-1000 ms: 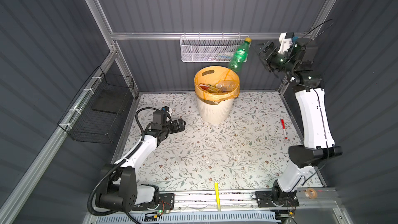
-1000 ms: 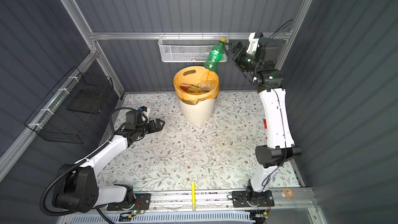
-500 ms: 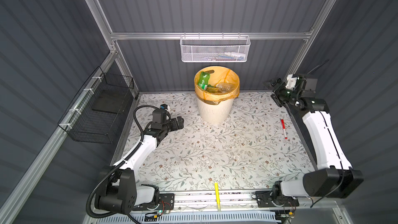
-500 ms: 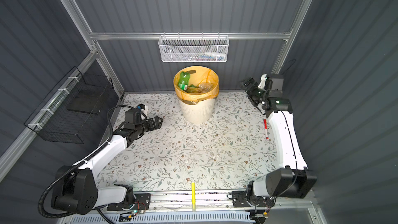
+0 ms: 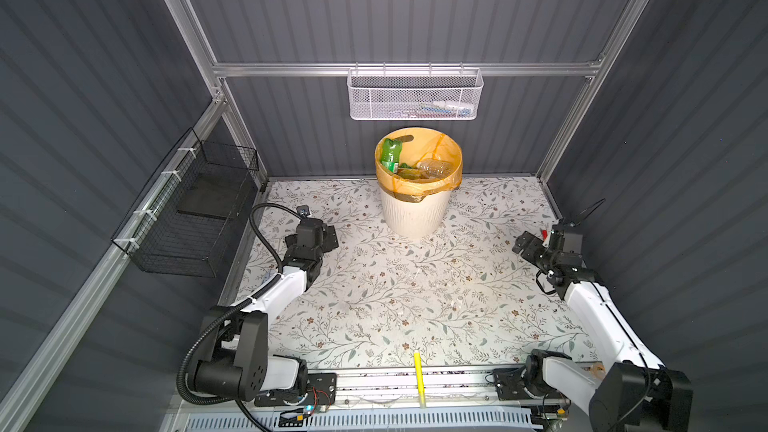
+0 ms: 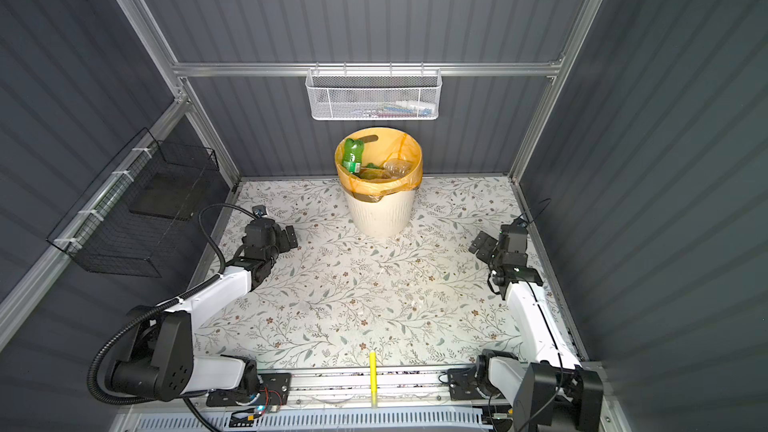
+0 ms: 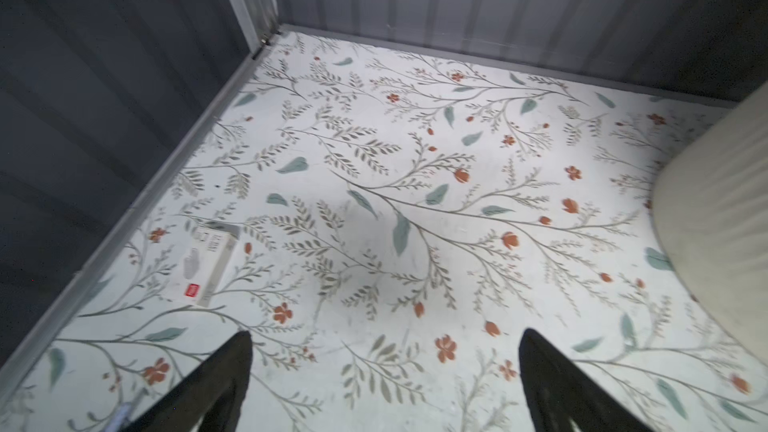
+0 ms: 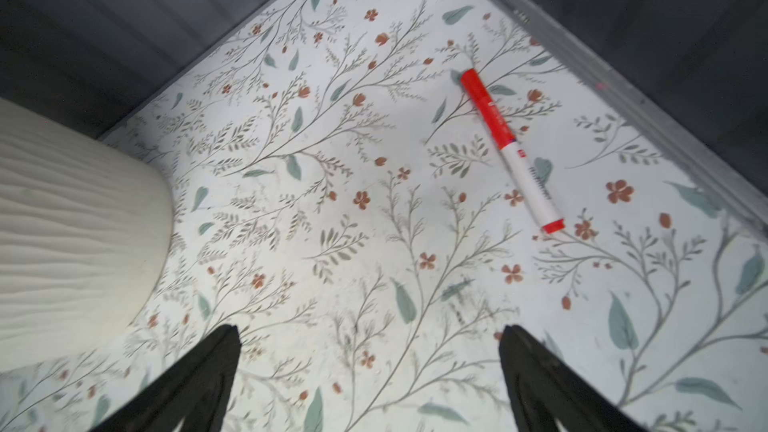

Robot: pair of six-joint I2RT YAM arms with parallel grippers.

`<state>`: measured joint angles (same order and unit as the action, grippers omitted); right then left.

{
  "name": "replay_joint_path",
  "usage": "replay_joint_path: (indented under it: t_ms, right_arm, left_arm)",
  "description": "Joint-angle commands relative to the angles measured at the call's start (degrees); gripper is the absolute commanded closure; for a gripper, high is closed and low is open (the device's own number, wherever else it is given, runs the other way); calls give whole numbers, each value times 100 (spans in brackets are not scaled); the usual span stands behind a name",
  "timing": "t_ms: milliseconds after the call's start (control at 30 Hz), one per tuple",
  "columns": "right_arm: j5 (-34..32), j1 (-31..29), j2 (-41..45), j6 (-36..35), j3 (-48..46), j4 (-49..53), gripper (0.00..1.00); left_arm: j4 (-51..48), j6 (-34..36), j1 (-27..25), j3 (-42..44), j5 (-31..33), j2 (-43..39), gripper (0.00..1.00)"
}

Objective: Throw the plastic bottles in the bin

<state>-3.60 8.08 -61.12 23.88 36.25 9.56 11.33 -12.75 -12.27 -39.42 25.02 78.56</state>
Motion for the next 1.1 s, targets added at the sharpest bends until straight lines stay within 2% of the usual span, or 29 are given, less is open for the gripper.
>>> replay_joint_path:
  t_ms: [0,100,300,333,400,433,500,567,700,767,833,900,967,1067]
  right_arm:
    - [-703,61,-38,-375,-523,-1565,1]
    - [-647,67,-242,-374,-1039,-2625,1]
    - [-453,71,-915,-707,-1767,-4732,1]
    - [-341,71,-930,-810,-1727,-4729,1]
    - [-48,63,-1128,-1005,-1705,-5077,1]
    - [148,50,-1242,-1119,-1629,-5148,1]
    - [366,19,-1360,-1398,-1473,-5065,1]
    - [434,-30,-1627,-1550,-1570,-5677,1]
    - [502,-306,-2126,-1924,-1558,-6115,1]
    - [527,-333,-2116,-1966,-1668,-6165,1]
    - [461,-359,-2306,-1984,-1816,-6773,1]
    - [457,-359,-2180,-1984,-1720,-6332,1]
    - [457,-359,-2269,-1981,-1792,-6632,1]
    - [446,-359,-2243,-1975,-1762,-6539,1]
  left_arm:
    - [816,486,32,315,798,128,0]
    - [1298,711,32,612,1002,335,0]
    - [3647,1160,86,1407,1039,1128,0]
    - [3253,1150,101,1224,972,1160,0]
    - [3801,1348,269,1233,509,1506,0]
    - [3797,1238,341,1194,345,1715,0]
    - [4475,1209,519,1382,17,2008,0]
    - [4331,1082,598,1411,-41,1931,0]
    - [4252,1164,603,1340,-229,1971,0]
    - [4260,1165,603,1330,-221,1978,0]
    - [4254,1161,603,1330,-205,1978,0]
    - [4267,1161,603,1339,-207,1978,0]
    - [4275,1170,603,1339,-207,1978,0]
    - [4272,1168,603,1334,-206,1972,0]
